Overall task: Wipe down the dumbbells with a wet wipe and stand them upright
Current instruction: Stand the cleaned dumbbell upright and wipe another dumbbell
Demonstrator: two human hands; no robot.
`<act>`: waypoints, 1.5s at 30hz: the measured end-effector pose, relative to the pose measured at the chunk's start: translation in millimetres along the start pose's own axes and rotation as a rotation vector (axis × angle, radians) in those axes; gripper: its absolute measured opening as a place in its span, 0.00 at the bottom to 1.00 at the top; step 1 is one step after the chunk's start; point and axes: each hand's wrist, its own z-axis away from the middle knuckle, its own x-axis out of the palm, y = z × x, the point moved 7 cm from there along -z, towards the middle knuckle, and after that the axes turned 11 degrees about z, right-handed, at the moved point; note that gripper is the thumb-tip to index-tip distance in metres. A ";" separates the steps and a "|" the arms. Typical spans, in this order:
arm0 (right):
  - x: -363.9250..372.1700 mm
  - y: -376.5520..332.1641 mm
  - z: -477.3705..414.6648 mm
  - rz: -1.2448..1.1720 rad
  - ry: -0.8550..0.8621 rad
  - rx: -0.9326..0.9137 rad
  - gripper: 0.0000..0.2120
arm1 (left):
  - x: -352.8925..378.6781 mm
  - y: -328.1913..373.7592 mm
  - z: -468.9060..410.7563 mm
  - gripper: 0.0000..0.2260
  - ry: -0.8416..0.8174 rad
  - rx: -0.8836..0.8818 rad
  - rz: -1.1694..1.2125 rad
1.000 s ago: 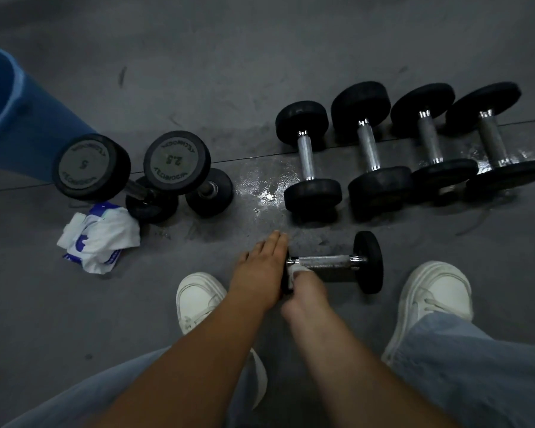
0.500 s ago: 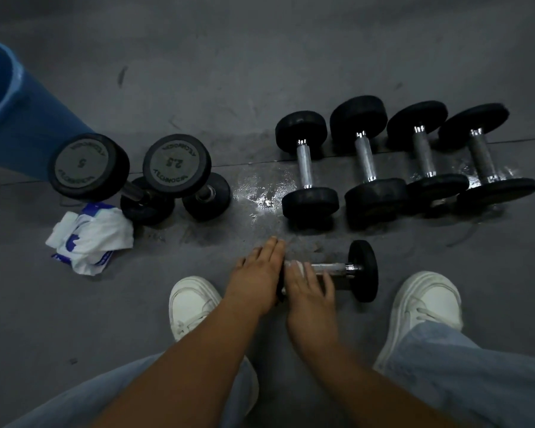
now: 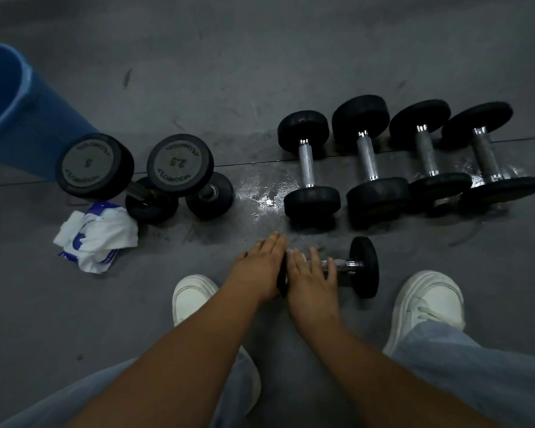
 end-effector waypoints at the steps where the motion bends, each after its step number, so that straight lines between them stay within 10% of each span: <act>1: -2.0 -2.3 9.7 -0.018 0.039 -0.021 0.28 | 0.5 0.6 0.9 0.48 -0.009 0.003 0.000; 5: 7.6 -0.1 44.9 -0.304 0.056 -0.065 0.18 | -4.0 0.6 -1.2 0.51 -0.016 -0.004 -0.026; 11: 61.9 -12.4 60.3 -1.898 -0.522 1.096 0.15 | 11.9 -6.7 25.7 0.47 0.168 -0.013 0.005; 17: 32.7 -29.5 23.2 -2.125 -0.485 1.190 0.11 | 22.6 4.3 23.4 0.36 0.408 -0.021 -0.011; 33: 3.0 -19.0 19.8 -1.848 -0.390 1.017 0.11 | 23.7 4.4 26.4 0.42 0.169 -0.157 0.121; 35: -20.4 -7.6 2.7 -1.609 -0.132 0.759 0.09 | 27.9 2.0 24.1 0.43 0.140 -0.151 0.103; 39: -29.5 3.7 -17.2 -0.350 0.098 0.125 0.21 | 22.0 2.7 21.2 0.41 0.134 -0.154 0.120; 45: 0.1 -0.7 -0.7 -0.075 0.091 -0.099 0.26 | 25.0 -1.0 20.5 0.41 0.141 -0.167 0.169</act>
